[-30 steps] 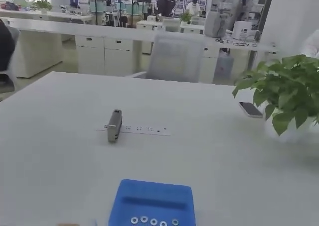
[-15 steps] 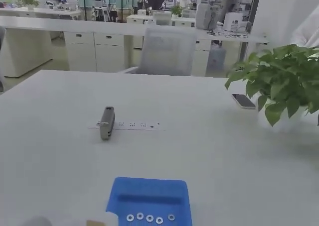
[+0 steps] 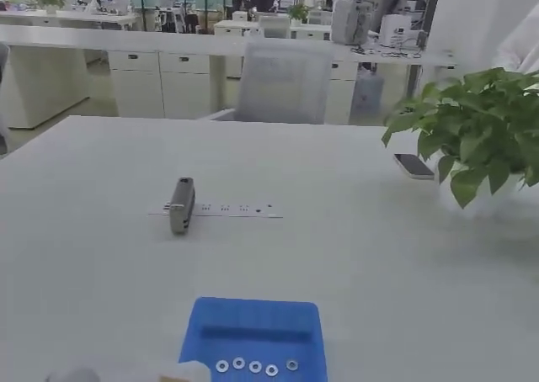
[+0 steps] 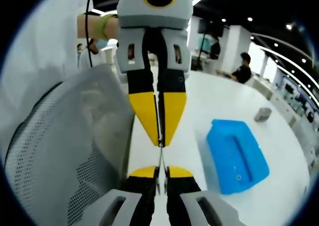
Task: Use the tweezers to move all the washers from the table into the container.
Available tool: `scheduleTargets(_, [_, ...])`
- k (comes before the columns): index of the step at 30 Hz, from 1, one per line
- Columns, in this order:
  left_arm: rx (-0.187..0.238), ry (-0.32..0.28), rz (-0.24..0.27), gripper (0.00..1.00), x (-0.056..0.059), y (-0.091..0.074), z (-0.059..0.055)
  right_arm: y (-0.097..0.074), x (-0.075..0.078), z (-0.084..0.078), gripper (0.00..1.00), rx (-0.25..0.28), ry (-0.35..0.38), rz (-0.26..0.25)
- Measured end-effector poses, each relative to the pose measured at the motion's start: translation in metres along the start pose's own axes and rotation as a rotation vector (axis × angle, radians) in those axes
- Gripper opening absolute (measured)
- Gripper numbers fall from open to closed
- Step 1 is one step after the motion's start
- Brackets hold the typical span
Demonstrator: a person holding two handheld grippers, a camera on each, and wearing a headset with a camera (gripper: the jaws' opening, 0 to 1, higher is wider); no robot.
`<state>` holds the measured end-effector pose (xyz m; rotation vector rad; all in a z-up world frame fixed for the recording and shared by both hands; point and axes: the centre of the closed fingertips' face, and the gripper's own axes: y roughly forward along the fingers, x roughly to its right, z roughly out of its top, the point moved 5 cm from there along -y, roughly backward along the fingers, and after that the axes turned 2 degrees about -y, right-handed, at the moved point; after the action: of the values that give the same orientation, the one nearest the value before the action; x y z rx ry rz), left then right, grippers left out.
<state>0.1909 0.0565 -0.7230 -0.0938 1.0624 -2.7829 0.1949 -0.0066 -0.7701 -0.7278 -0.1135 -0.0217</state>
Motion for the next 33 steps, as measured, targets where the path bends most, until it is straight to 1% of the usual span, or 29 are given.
scheduleTargets(2, [-0.011, -0.007, -0.004, 0.00, -0.003, 0.001, -0.004, 0.003, 0.001, -0.001, 0.03, -0.002, 0.004, 0.000])
scheduleTargets(6, [-0.054, -0.017, 0.000, 0.00, -0.008, 0.001, -0.016, 0.009, 0.003, -0.006, 0.05, 0.006, 0.019, -0.016])
scheduleTargets(9, [-0.057, -0.036, 0.002, 0.00, -0.011, -0.001, -0.021, 0.010, 0.005, -0.010, 0.08, 0.011, 0.043, -0.034])
scheduleTargets(10, [-0.071, -0.046, 0.001, 0.00, -0.013, -0.003, -0.027, 0.010, 0.005, -0.012, 0.09, 0.007, 0.049, -0.039])
scheduleTargets(12, [-0.094, -0.045, 0.002, 0.00, -0.014, -0.003, -0.033, 0.009, 0.006, -0.014, 0.13, 0.005, 0.071, -0.045])
scheduleTargets(13, [-0.113, -0.046, -0.002, 0.00, -0.015, -0.004, -0.038, 0.008, 0.006, -0.014, 0.18, 0.016, 0.088, -0.048])
scheduleTargets(16, [-0.158, -0.042, -0.011, 0.00, -0.016, -0.002, -0.049, 0.002, 0.006, -0.014, 0.26, 0.037, 0.118, -0.066])
scheduleTargets(18, [-0.181, -0.039, -0.015, 0.00, -0.017, 0.001, -0.054, -0.005, 0.009, -0.017, 0.30, 0.050, 0.146, -0.106])
scheduleTargets(19, [-0.200, -0.037, -0.019, 0.00, -0.019, 0.003, -0.058, -0.010, 0.011, -0.019, 0.34, 0.060, 0.165, -0.132])
scheduleTargets(20, [-0.210, -0.038, -0.022, 0.00, -0.019, 0.004, -0.060, -0.014, 0.013, -0.020, 0.37, 0.067, 0.180, -0.155])
scheduleTargets(21, [-0.226, -0.041, -0.027, 0.00, -0.020, 0.006, -0.064, -0.020, 0.015, -0.022, 0.39, 0.084, 0.201, -0.186])
scheduleTargets(22, [-0.239, -0.043, -0.030, 0.00, -0.021, 0.008, -0.066, -0.024, 0.016, -0.023, 0.41, 0.096, 0.215, -0.202])
scheduleTargets(23, [-0.258, -0.043, -0.037, 0.00, -0.021, 0.010, -0.069, -0.032, 0.018, -0.024, 0.43, 0.117, 0.247, -0.224])
scheduleTargets(24, [-0.271, -0.040, -0.036, 0.00, -0.022, 0.011, -0.070, -0.036, 0.020, -0.026, 0.44, 0.128, 0.265, -0.243])
scheduleTargets(25, [-0.281, -0.036, -0.036, 0.00, -0.023, 0.012, -0.071, -0.044, 0.022, -0.026, 0.47, 0.148, 0.283, -0.272])
scheduleTargets(27, [-0.309, -0.040, -0.045, 0.00, -0.023, 0.015, -0.075, -0.053, 0.025, -0.029, 0.51, 0.170, 0.311, -0.307])
scheduleTargets(28, [-0.330, -0.036, -0.045, 0.00, -0.024, 0.017, -0.077, -0.060, 0.027, -0.032, 0.52, 0.179, 0.333, -0.334])
scheduleTargets(30, [-0.365, -0.020, -0.047, 0.00, -0.024, 0.020, -0.080, -0.071, 0.030, -0.034, 0.54, 0.195, 0.357, -0.370])
scheduleTargets(33, [-0.398, -0.017, -0.053, 0.00, -0.024, 0.024, -0.083, -0.083, 0.034, -0.037, 0.55, 0.219, 0.388, -0.417])
